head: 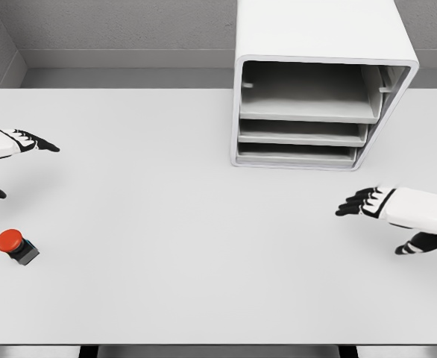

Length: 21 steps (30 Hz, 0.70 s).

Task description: Slide open multi-storey tabletop storage cabinets and put open load switch and slide close multi-storey tabletop storage cabinets

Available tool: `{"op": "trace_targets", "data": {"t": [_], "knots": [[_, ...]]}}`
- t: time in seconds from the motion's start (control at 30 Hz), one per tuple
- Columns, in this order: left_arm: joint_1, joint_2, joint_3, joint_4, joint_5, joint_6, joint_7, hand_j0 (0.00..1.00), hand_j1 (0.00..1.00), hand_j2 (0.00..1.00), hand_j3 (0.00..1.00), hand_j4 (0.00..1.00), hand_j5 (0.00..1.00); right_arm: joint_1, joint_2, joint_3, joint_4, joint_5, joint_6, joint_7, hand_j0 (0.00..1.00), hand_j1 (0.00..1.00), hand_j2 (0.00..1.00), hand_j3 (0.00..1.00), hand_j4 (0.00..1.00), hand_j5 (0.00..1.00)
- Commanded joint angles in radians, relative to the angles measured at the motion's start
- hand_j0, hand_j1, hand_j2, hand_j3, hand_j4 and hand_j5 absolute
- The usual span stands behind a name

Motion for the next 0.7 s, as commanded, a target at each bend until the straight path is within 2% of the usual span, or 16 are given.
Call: {"op": "trace_targets", "data": {"t": [0.0, 0.13, 0.23, 0.27, 0.3, 0.33, 0.4, 0.43, 0.47, 0.53, 0.63, 0.67], "knots": [[0.000, 0.001, 0.001, 0.000, 0.005, 0.003, 0.000, 1.00, 1.00, 1.00, 1.00, 1.00, 1.00, 0.000, -0.001, 0.011, -0.002, -0.006, 0.003, 0.000, 1.00, 1.00, 1.00, 1.00, 1.00, 1.00], [-0.002, 0.002, 0.002, 0.000, 0.005, 0.003, 0.000, 1.00, 1.00, 1.00, 1.00, 1.00, 1.00, -0.005, -0.001, 0.011, 0.000, -0.006, 0.003, 0.000, 1.00, 1.00, 1.00, 1.00, 1.00, 1.00], [-0.002, 0.002, 0.002, 0.000, 0.005, 0.003, 0.000, 1.00, 1.00, 1.00, 1.00, 1.00, 1.00, -0.034, 0.001, 0.010, 0.001, -0.006, 0.003, 0.000, 1.00, 1.00, 1.00, 1.00, 1.00, 1.00], [-0.002, 0.001, 0.002, 0.000, 0.005, 0.003, 0.000, 1.00, 1.00, 1.00, 1.00, 1.00, 1.00, -0.040, 0.001, 0.010, 0.001, -0.006, 0.003, 0.000, 0.79, 0.79, 0.79, 0.79, 0.79, 0.79], [-0.002, -0.001, 0.002, 0.000, 0.005, 0.003, 0.000, 1.00, 1.00, 1.00, 1.00, 1.00, 1.00, -0.041, 0.001, 0.010, 0.001, -0.008, 0.003, 0.000, 0.65, 0.65, 0.65, 0.65, 0.65, 0.65], [-0.002, -0.002, 0.002, 0.000, 0.005, 0.003, 0.000, 1.00, 1.00, 1.00, 1.00, 1.00, 1.00, -0.041, 0.001, 0.010, 0.001, -0.010, 0.003, 0.000, 0.64, 0.64, 0.64, 0.64, 0.64, 0.64], [-0.003, -0.002, 0.001, 0.000, 0.005, 0.003, 0.000, 1.00, 1.00, 1.00, 1.00, 1.00, 1.00, -0.057, 0.004, 0.008, 0.003, -0.013, 0.003, 0.000, 0.65, 0.65, 0.65, 0.65, 0.65, 0.65], [-0.003, -0.002, 0.002, 0.000, 0.005, 0.003, 0.000, 1.00, 1.00, 1.00, 1.00, 1.00, 1.00, -0.075, 0.005, 0.008, 0.003, -0.013, 0.003, 0.000, 0.78, 0.78, 0.78, 0.78, 0.78, 0.78], [-0.003, -0.002, 0.002, 0.000, 0.005, 0.003, 0.000, 1.00, 1.00, 1.00, 1.00, 1.00, 1.00, -0.094, 0.007, 0.010, 0.003, -0.013, 0.003, 0.000, 1.00, 1.00, 1.00, 1.00, 1.00, 1.00], [-0.005, -0.002, 0.002, 0.000, 0.005, 0.003, 0.000, 1.00, 1.00, 1.00, 1.00, 1.00, 1.00, -0.132, 0.012, 0.013, 0.001, -0.013, 0.003, 0.000, 1.00, 1.00, 1.00, 1.00, 1.00, 1.00], [-0.005, -0.002, 0.002, 0.000, 0.005, 0.003, 0.000, 1.00, 1.00, 1.00, 1.00, 1.00, 1.00, -0.268, 0.044, 0.120, 0.004, -0.013, 0.003, 0.000, 1.00, 1.00, 1.00, 1.00, 1.00, 1.00], [-0.005, -0.002, 0.002, 0.000, 0.005, 0.003, 0.000, 1.00, 1.00, 1.00, 1.00, 1.00, 1.00, -0.290, 0.051, 0.146, 0.004, -0.013, 0.003, 0.000, 1.00, 1.00, 1.00, 1.00, 1.00, 1.00]]}}
